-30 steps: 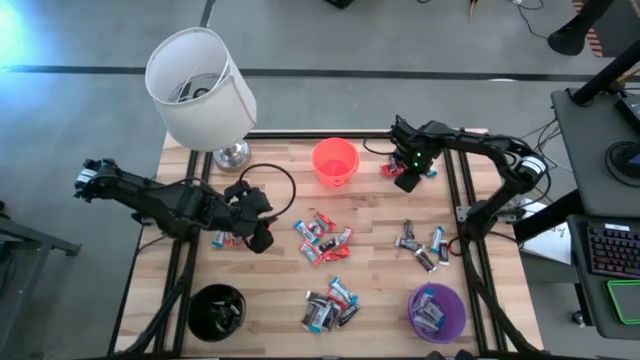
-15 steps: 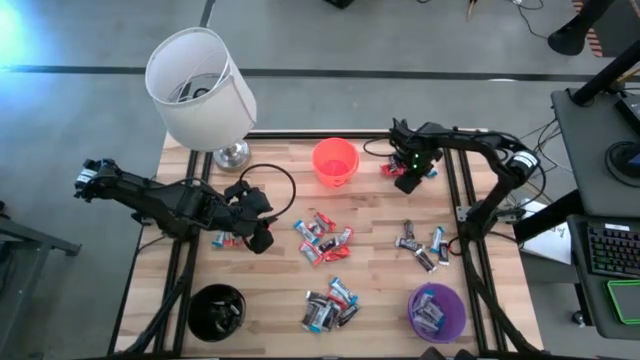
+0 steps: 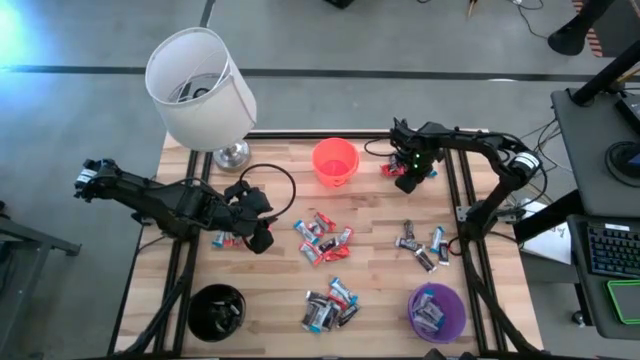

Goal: Organize candy in baskets
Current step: Put the orange chocolate into the orange bucket, then put the brown chocolate into the black bucket

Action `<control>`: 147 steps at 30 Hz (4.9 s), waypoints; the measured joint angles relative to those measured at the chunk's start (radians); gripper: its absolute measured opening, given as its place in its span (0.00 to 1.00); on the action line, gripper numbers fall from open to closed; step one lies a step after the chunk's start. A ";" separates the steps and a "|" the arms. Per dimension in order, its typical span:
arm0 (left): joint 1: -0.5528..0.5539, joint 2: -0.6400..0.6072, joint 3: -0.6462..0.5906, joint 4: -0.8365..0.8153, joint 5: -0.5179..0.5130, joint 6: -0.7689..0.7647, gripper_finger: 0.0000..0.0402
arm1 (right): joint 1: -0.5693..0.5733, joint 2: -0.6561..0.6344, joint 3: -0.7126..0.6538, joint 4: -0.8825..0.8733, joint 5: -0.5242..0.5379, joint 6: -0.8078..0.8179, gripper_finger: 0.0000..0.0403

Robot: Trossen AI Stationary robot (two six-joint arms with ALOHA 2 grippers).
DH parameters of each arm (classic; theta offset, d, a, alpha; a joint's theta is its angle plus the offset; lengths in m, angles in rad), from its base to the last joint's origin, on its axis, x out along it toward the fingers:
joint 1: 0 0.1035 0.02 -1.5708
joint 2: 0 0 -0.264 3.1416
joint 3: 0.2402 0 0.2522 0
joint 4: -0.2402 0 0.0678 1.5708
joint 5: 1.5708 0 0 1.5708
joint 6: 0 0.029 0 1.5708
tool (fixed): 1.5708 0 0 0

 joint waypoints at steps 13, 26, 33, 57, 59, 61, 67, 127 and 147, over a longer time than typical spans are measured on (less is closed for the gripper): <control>0.000 0.000 0.000 0.000 0.000 0.000 0.31 | 0.020 -0.149 0.008 -0.084 -0.145 0.053 0.03; 0.000 0.000 0.000 0.000 0.000 0.000 0.31 | 0.074 -0.212 0.207 0.055 -0.257 0.140 0.03; 0.000 0.000 0.000 0.000 0.001 0.000 0.31 | 0.120 -0.121 0.355 0.102 -0.281 0.137 0.03; 0.000 0.000 0.000 -0.168 0.003 -0.072 0.31 | 0.240 0.183 0.639 0.132 -0.306 0.056 0.03; 0.000 0.000 0.000 -0.203 0.003 -0.084 0.31 | 0.241 0.183 0.639 0.140 -0.306 0.048 0.03; 0.000 0.000 0.000 -0.231 0.003 -0.088 0.31 | 0.243 0.182 0.639 0.152 -0.306 0.043 0.03; 0.000 0.000 0.000 -0.289 0.036 -0.093 0.31 | 0.243 0.183 0.639 0.154 -0.307 0.043 0.03; 0.041 -0.002 -0.368 -0.264 0.284 -0.463 0.31 | 0.289 0.055 0.639 0.100 -0.386 0.220 0.34; 0.110 0.007 -0.411 -0.145 0.297 -0.358 0.31 | 0.293 0.025 0.639 0.098 -0.385 0.254 0.36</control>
